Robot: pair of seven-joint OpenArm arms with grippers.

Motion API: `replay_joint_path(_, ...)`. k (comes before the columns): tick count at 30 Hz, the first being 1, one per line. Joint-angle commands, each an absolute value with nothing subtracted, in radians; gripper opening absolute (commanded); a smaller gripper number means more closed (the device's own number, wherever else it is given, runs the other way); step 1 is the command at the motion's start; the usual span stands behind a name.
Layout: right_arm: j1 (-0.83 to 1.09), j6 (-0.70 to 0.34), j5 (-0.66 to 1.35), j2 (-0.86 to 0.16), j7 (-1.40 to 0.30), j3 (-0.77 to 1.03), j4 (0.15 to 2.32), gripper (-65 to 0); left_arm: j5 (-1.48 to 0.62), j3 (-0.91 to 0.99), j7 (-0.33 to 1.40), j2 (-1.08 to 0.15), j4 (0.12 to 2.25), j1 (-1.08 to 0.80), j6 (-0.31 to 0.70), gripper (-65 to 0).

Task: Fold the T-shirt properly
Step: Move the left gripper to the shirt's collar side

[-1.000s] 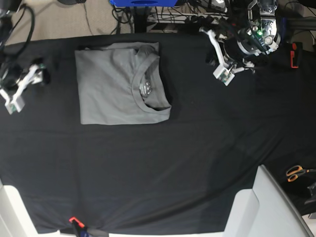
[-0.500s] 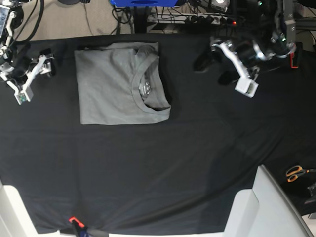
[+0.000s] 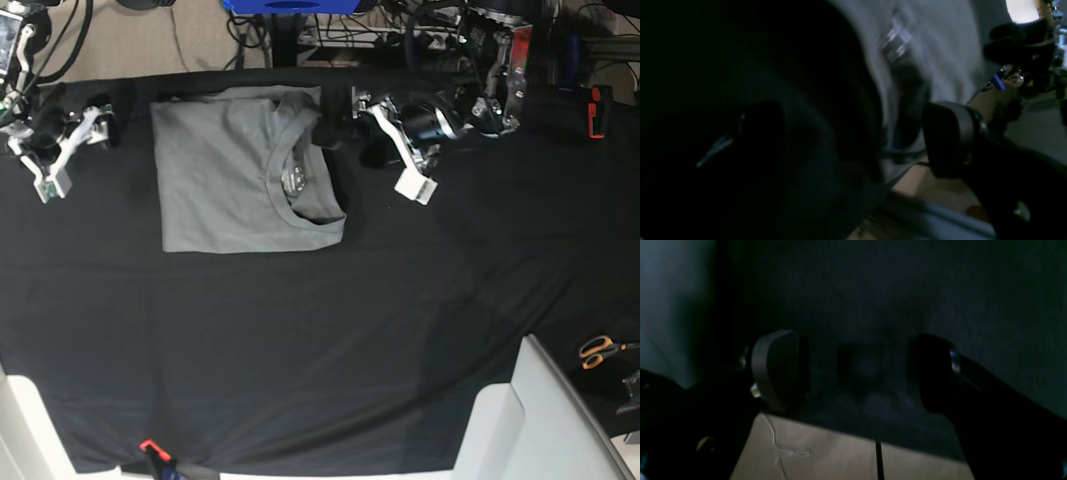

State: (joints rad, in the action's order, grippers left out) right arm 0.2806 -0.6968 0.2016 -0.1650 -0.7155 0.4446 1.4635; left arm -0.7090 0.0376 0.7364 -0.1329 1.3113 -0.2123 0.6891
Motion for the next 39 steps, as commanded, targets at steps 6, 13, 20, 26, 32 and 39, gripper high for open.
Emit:
replay_joint_path(6,0.283,-0.698,0.209,-0.179,-0.700,0.449,1.471,-13.5,-0.717,-0.007,0.687,-0.107,1.222,-0.162,0.698,0.0)
replay_joint_path(13,0.283,-0.698,0.209,-0.179,-0.700,0.452,1.471,-13.5,-0.717,-0.180,0.582,-0.110,1.101,-0.101,0.698,0.0)
replay_joint_path(20,0.283,-0.698,0.209,-0.179,-0.700,0.455,1.471,-13.5,-0.717,-0.220,0.556,-0.087,1.033,-0.045,0.698,0.0)
replay_joint_path(26,0.283,-0.698,0.209,-0.180,-0.699,0.455,1.471,-13.5,-0.717,-0.223,0.556,-0.079,0.974,0.001,0.698,-20.2)
replay_joint_path(32,0.280,-0.698,0.209,-0.182,-0.699,0.455,1.471,-13.5,-0.717,-0.216,0.556,-0.079,0.970,0.001,0.698,-65.0)
replay_joint_path(39,0.272,-0.698,0.209,-0.180,-0.699,0.455,1.471,-13.5,-0.717,-0.225,0.611,-0.088,1.006,0.030,0.698,-65.0)
